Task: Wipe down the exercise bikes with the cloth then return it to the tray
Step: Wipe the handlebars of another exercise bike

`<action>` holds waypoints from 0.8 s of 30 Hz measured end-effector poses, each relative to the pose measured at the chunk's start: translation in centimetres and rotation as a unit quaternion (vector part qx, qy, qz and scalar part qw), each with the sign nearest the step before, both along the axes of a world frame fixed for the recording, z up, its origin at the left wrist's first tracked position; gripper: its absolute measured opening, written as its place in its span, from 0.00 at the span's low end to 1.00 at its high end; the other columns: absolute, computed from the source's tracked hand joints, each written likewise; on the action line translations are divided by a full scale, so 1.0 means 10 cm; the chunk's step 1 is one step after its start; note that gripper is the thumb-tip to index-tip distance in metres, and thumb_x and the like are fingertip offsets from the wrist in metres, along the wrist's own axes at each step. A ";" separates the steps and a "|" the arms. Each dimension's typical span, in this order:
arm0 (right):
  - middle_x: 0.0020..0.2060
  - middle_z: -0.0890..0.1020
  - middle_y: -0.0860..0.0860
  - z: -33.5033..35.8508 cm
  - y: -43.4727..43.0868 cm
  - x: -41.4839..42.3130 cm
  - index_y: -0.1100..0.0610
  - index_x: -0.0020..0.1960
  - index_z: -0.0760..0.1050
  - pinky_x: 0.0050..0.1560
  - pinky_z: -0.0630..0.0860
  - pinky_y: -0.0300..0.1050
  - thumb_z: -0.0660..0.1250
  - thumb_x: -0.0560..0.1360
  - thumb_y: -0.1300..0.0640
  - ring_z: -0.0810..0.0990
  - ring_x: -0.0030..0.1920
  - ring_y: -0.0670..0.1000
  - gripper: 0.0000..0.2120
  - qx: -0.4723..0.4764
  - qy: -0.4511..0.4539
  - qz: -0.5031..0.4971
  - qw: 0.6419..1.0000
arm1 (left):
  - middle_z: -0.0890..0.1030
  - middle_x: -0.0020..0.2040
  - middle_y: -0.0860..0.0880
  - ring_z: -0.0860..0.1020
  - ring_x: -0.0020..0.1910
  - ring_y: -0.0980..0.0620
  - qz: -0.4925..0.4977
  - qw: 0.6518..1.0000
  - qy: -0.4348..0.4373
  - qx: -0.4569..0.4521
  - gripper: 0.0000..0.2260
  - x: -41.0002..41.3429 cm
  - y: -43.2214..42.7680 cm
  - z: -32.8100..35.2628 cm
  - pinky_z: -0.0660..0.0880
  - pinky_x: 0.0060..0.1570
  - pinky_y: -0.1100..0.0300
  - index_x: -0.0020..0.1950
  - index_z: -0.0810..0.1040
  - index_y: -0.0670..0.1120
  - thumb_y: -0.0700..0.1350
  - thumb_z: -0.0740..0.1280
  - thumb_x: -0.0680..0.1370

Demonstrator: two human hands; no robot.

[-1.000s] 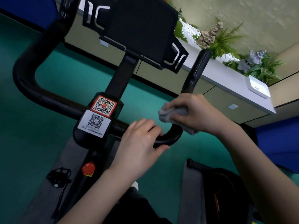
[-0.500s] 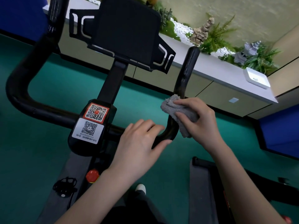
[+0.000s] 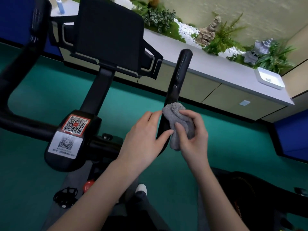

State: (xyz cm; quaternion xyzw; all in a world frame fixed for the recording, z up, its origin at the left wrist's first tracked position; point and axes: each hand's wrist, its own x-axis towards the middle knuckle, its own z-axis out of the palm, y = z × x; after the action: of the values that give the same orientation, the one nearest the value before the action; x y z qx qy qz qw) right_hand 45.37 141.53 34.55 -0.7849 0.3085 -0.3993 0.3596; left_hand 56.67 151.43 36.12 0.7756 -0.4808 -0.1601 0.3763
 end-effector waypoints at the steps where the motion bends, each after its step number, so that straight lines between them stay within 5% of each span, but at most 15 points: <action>1: 0.52 0.78 0.52 -0.02 -0.02 0.01 0.49 0.55 0.73 0.58 0.70 0.35 0.66 0.72 0.67 0.77 0.55 0.46 0.17 0.003 -0.002 0.002 1.000 | 0.72 0.60 0.53 0.75 0.56 0.51 0.002 1.000 0.006 0.002 0.25 -0.01 -0.04 0.00 0.73 0.54 0.53 0.71 0.66 0.50 0.57 0.64 0.76; 9: 0.52 0.76 0.54 -0.05 -0.57 0.38 0.61 0.56 0.74 0.59 0.68 0.35 0.64 0.73 0.70 0.74 0.55 0.47 0.13 -0.042 -0.036 -0.045 0.997 | 0.73 0.58 0.54 0.75 0.51 0.53 0.057 0.997 0.046 -0.010 0.23 -0.11 -0.21 -0.02 0.75 0.54 0.52 0.67 0.70 0.49 0.53 0.68 0.74; 12: 0.51 0.75 0.51 -0.02 -0.67 0.48 0.58 0.56 0.73 0.59 0.67 0.35 0.63 0.73 0.70 0.74 0.55 0.47 0.14 -0.031 -0.078 -0.068 0.994 | 0.73 0.56 0.55 0.74 0.49 0.54 0.078 0.996 0.046 -0.012 0.22 -0.13 -0.27 -0.01 0.75 0.52 0.52 0.66 0.71 0.49 0.53 0.68 0.74; 17: 0.54 0.77 0.55 -0.10 -0.49 0.34 0.55 0.56 0.71 0.64 0.72 0.50 0.64 0.74 0.69 0.76 0.58 0.53 0.14 0.138 -0.194 -0.095 0.967 | 0.73 0.58 0.55 0.74 0.50 0.56 0.088 0.995 0.047 -0.015 0.23 -0.13 -0.33 0.01 0.75 0.53 0.54 0.67 0.70 0.50 0.53 0.68 0.74; 21: 0.54 0.78 0.61 -0.27 -0.09 0.22 0.52 0.56 0.72 0.64 0.71 0.61 0.64 0.75 0.66 0.78 0.57 0.58 0.13 0.295 -0.193 -0.089 0.932 | 0.73 0.56 0.56 0.74 0.47 0.59 0.091 0.995 0.044 -0.021 0.21 -0.12 -0.35 0.02 0.74 0.51 0.57 0.66 0.71 0.50 0.51 0.68 0.74; 24: 0.53 0.77 0.63 -0.25 -0.09 0.26 0.49 0.54 0.72 0.62 0.72 0.63 0.63 0.76 0.68 0.78 0.55 0.59 0.15 0.320 -0.190 -0.104 0.922 | 0.73 0.55 0.56 0.72 0.46 0.61 0.095 0.994 0.042 -0.026 0.21 -0.13 -0.36 0.02 0.73 0.50 0.60 0.66 0.72 0.50 0.49 0.69 0.74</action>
State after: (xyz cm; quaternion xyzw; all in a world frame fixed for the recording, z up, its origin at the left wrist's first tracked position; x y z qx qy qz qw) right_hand 48.00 140.67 32.00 -0.5007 0.4263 -0.4557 0.5999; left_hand 55.35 147.80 36.30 0.8006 -0.3926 -0.1437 0.4294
